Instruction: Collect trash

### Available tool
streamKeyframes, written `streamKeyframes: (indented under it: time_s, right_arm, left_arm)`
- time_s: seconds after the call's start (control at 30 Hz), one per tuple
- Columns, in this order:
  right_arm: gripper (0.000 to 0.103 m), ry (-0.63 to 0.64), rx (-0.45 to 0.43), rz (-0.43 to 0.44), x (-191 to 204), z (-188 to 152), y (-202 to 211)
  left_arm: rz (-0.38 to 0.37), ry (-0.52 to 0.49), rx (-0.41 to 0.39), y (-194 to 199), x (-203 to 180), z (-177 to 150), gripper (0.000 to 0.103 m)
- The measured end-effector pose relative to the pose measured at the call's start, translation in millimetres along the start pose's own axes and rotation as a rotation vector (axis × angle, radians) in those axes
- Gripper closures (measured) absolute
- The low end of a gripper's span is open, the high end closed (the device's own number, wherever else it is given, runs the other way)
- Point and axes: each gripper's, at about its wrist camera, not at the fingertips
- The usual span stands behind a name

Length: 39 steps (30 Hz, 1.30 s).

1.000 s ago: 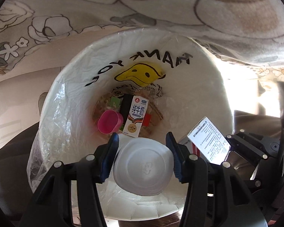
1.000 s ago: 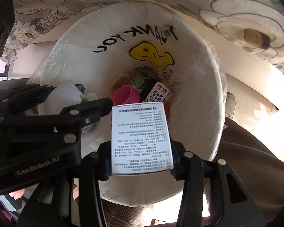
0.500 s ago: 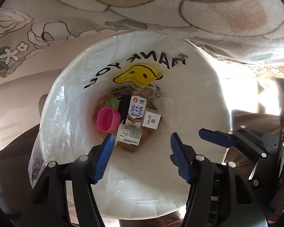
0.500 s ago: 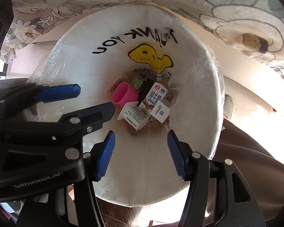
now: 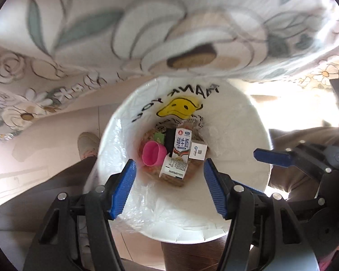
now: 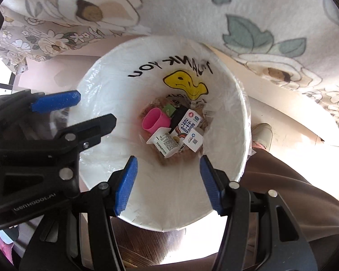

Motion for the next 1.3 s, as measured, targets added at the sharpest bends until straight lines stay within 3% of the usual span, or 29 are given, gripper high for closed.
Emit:
streamKeyframes:
  time_s: [0.17, 0.53, 0.6, 0.77, 0.93, 1.13, 1.23, 1.3]
  right_arm:
    - [0.045, 0.011, -0.094, 0.006, 5.1, -7.2, 55.3]
    - [0.045, 0.074, -0.32, -0.016, 29.1, -47.5, 196.4]
    - [0.042, 0.092, -0.37, -0.031, 37.0, -60.2, 221.1]
    - [0.033, 0.116, -0.477, -0.008, 62.5, -93.0, 271.9]
    - [0.024, 0.158, -0.581, -0.141, 96.4, -125.9, 308.7]
    - [0.016, 0.1, -0.75, -0.324, 119.7, -164.5, 335.1]
    - [0.015, 0.09, -0.77, -0.408, 128.6, -174.7, 340.6]
    - [0.015, 0.064, -0.77, -0.412, 128.9, -179.2, 342.0]
  left_arm:
    - [0.07, -0.043, -0.123, 62.7, -1.3, -6.7, 0.037]
    - [0.07, -0.001, -0.34, 184.9, 7.4, -27.5, 0.024]
    - [0.069, -0.01, -0.382, 207.0, 2.0, -37.9, 0.017]
    - [0.053, -0.049, -0.485, 257.1, -9.1, -73.6, 0.011]
    - [0.051, -0.071, -0.558, 294.7, -15.6, -106.8, 0.008]
    - [0.063, -0.056, -0.63, 323.0, -18.5, -139.4, 0.006]
    - [0.102, -0.067, -0.663, 331.4, -25.0, -150.3, 0.006]
    - [0.112, -0.069, -0.681, 336.3, -27.3, -154.2, 0.006]
Point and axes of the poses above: each gripper's, at about its wrist camera, not at the fingertips, and y roughly against the way its jaws point, x to its left, z to its top, and after that the axes turned 9 degrees about y, right-handed
